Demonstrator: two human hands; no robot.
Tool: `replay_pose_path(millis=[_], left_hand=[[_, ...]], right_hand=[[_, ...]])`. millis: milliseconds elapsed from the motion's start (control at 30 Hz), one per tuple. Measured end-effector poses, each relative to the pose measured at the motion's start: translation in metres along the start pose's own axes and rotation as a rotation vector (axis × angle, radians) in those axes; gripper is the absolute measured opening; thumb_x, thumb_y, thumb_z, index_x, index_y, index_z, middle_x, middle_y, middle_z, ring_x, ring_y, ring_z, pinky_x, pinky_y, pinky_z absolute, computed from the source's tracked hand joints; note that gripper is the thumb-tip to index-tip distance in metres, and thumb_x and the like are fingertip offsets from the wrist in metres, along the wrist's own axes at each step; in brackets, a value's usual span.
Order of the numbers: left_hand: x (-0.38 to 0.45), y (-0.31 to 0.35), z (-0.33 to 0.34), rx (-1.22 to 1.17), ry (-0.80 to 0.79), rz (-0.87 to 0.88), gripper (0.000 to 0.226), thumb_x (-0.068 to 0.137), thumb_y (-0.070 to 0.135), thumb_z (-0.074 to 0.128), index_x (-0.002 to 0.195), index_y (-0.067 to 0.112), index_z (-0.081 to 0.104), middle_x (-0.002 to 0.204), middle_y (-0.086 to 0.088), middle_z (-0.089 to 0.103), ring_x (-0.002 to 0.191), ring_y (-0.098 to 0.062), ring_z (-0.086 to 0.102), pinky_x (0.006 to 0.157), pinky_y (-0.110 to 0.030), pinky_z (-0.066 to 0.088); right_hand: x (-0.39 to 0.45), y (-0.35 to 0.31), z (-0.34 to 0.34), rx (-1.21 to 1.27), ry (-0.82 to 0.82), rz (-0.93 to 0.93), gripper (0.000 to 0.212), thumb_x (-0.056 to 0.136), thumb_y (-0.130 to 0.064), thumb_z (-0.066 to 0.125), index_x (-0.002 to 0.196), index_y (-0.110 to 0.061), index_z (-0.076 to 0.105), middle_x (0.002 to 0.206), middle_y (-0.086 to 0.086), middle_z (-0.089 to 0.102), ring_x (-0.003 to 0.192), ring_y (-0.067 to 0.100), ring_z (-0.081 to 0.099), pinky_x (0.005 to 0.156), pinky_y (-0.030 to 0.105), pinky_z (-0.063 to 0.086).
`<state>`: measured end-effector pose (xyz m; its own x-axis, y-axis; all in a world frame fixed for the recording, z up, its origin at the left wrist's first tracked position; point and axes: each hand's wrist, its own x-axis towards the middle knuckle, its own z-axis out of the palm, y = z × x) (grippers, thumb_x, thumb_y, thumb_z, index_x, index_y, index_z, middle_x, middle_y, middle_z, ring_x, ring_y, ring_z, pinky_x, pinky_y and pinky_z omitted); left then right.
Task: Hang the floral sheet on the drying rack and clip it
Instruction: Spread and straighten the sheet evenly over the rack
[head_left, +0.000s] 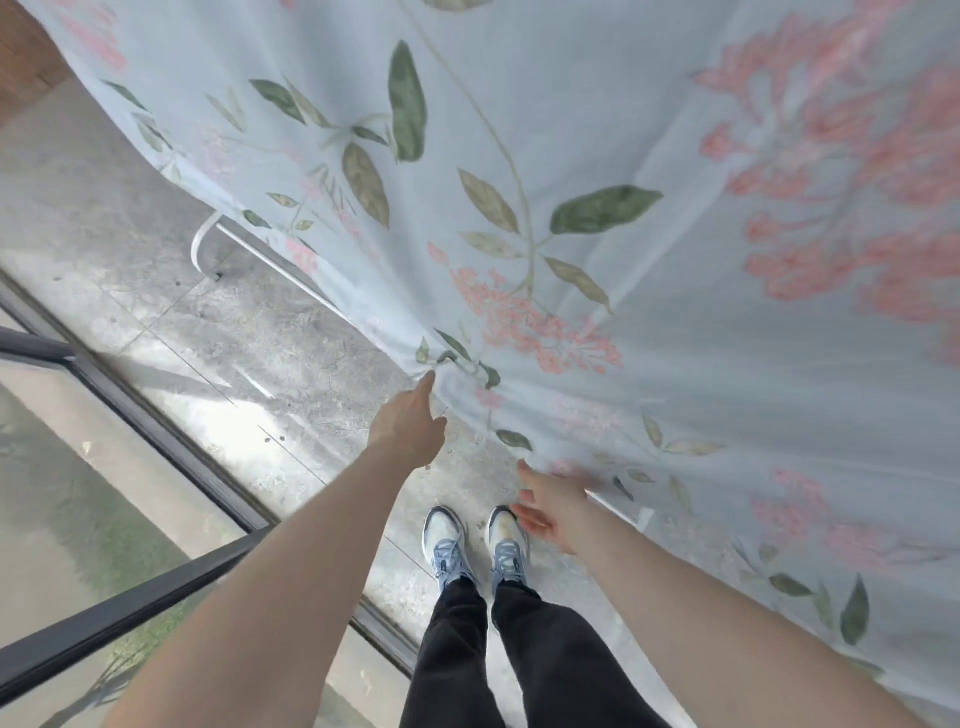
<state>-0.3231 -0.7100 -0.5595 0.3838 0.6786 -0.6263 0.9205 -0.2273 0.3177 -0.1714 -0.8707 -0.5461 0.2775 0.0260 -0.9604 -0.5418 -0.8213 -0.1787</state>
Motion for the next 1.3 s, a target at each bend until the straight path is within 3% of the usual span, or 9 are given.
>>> replay_pose_path(millis=[133,367,600,800,900,1033,1167,1233,1300], left_hand=[[-0.057,0.008,0.004,-0.087,-0.036,0.008,0.066,0.103,0.033,0.057,0.161,0.028,0.025,0.144,-0.001,0.059,0.126,-0.028,0.059,0.091,-0.044,0.053],[-0.143,0.067,0.022,-0.249,-0.065,0.120,0.059,0.098,0.029,0.061,0.154,0.029,0.040,0.144,0.005,0.058,0.108,-0.021,0.066,0.094,-0.038,0.051],[-0.179,0.147,0.027,-0.351,-0.026,0.214,0.049,0.096,0.028,0.063,0.144,0.028,0.052,0.141,0.010,0.057,0.105,-0.017,0.067,0.092,-0.032,0.050],[-0.187,0.215,0.053,-0.453,0.018,0.199,0.043,0.096,0.028,0.065,0.138,0.021,0.060,0.140,0.004,0.061,0.111,-0.021,0.067,0.099,-0.036,0.051],[-0.196,0.240,0.082,-0.516,0.008,0.148,0.040,0.096,0.025,0.065,0.136,0.019,0.062,0.140,0.003,0.060,0.122,-0.021,0.061,0.101,-0.031,0.048],[-0.217,0.256,0.122,-0.612,-0.051,0.076,0.038,0.095,0.026,0.066,0.132,0.019,0.064,0.139,0.002,0.061,0.114,-0.025,0.065,0.096,-0.037,0.054],[-0.245,0.259,0.147,-0.672,-0.083,0.039,0.034,0.095,0.023,0.067,0.129,0.018,0.065,0.136,0.003,0.061,0.100,-0.024,0.067,0.082,-0.031,0.053],[-0.254,0.256,0.152,-0.681,-0.102,0.026,0.031,0.096,0.023,0.067,0.127,0.019,0.065,0.133,0.005,0.061,0.084,-0.019,0.068,0.067,-0.024,0.050],[-0.259,0.250,0.156,-0.690,-0.117,0.013,0.029,0.095,0.024,0.067,0.124,0.021,0.066,0.132,0.006,0.062,0.090,-0.018,0.071,0.065,-0.024,0.049]], right_hand=[[-0.035,0.033,-0.045,-0.309,0.134,-0.337,0.046,0.092,-0.042,0.068,0.131,-0.026,0.050,0.106,-0.006,0.070,0.085,0.021,0.075,0.085,0.046,0.062],[-0.109,0.078,-0.126,-0.204,0.186,-0.460,0.042,0.099,-0.032,0.064,0.138,-0.034,0.048,0.117,-0.011,0.064,0.068,0.013,0.073,0.066,0.029,0.059],[-0.125,0.088,-0.190,-0.031,0.216,-0.449,0.051,0.100,-0.031,0.066,0.146,-0.024,0.045,0.116,-0.011,0.062,0.081,0.023,0.074,0.071,0.037,0.063],[-0.117,0.089,-0.235,0.039,0.180,-0.392,0.052,0.100,-0.030,0.064,0.146,-0.017,0.043,0.113,0.001,0.062,0.080,0.024,0.071,0.060,0.031,0.059],[-0.105,0.104,-0.262,0.015,0.172,-0.297,0.063,0.100,-0.041,0.064,0.152,-0.015,0.039,0.107,0.000,0.061,0.092,0.027,0.074,0.070,0.037,0.065],[-0.105,0.128,-0.302,0.031,0.156,-0.137,0.072,0.094,-0.062,0.060,0.144,-0.011,0.049,0.121,0.002,0.060,0.090,0.021,0.075,0.062,0.034,0.064],[-0.118,0.141,-0.333,0.132,0.267,-0.109,0.093,0.083,-0.070,0.070,0.150,-0.014,0.038,0.097,-0.003,0.058,0.089,0.020,0.075,0.072,0.037,0.066],[-0.118,0.143,-0.339,0.097,0.352,-0.251,0.075,0.088,-0.056,0.074,0.147,-0.020,0.046,0.104,-0.001,0.065,0.083,0.020,0.074,0.078,0.040,0.065],[-0.118,0.144,-0.340,0.017,0.435,-0.383,0.029,0.096,-0.038,0.070,0.117,-0.019,0.066,0.116,0.004,0.071,0.072,0.018,0.073,0.076,0.043,0.065]])
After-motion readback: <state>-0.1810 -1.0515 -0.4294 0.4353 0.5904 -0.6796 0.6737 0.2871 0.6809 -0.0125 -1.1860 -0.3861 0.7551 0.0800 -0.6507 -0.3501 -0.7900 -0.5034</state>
